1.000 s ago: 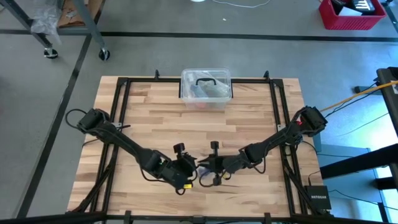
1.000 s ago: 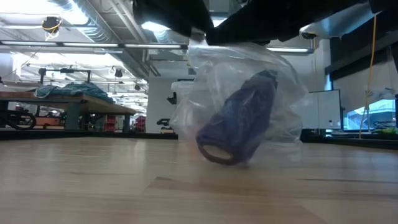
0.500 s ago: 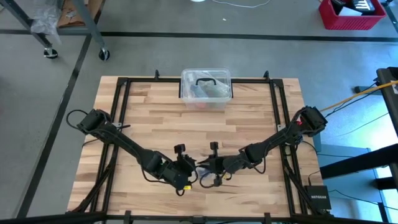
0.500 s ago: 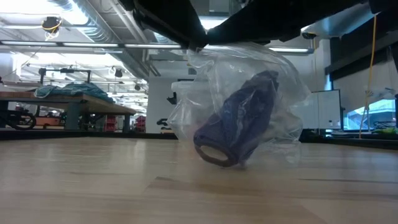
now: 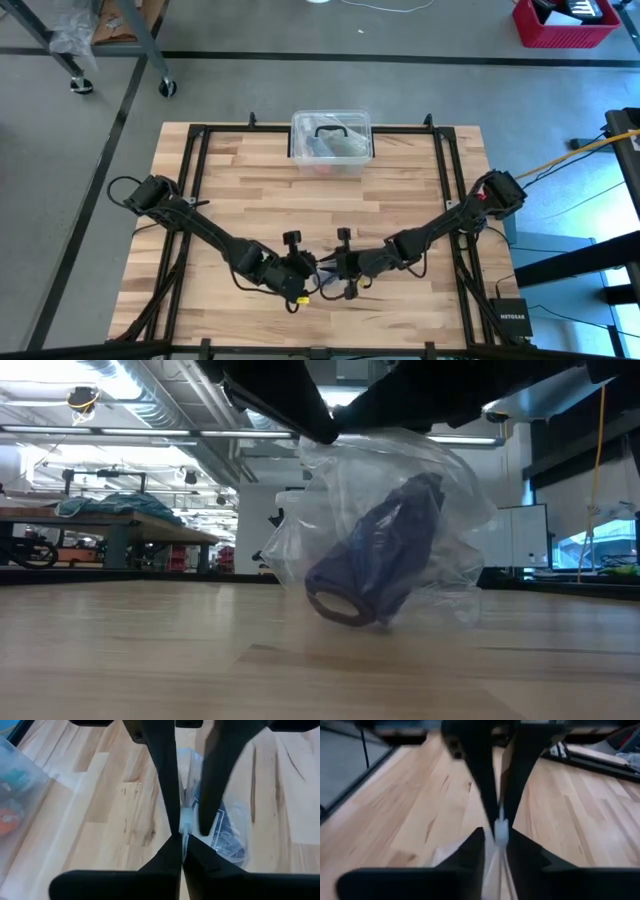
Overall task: Roll bandage
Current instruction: Close the transparent zip bag
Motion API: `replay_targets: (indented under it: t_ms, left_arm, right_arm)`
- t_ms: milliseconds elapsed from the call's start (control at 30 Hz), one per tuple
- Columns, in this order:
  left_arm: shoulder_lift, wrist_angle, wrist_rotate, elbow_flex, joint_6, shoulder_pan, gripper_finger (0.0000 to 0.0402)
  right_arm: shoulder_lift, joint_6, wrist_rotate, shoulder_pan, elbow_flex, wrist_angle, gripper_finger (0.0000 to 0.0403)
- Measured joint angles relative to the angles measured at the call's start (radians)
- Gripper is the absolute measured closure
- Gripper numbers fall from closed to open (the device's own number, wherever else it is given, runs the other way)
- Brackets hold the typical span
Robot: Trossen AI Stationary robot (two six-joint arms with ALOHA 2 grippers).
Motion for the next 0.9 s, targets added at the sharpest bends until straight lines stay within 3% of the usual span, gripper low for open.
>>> replay_targets:
  t_ms: [67,267,900]
  left_arm:
    - [0.0,0.002,-0.002,0.0,-0.002,0.0,0.0401]
    - [0.0,0.002,-0.006,0.0,-0.003,-0.002,0.0401]
    - [0.0,0.006,-0.004,0.0,-0.004,0.001,0.0401]
  right_arm:
    - [-0.02,-0.001,0.013,0.002,0.001,-0.052,0.03]
    - [-0.151,0.005,0.026,0.002,0.078,-0.426,0.0235]
    - [-0.136,0.021,0.062,0.001,0.079,-0.296,0.0221]
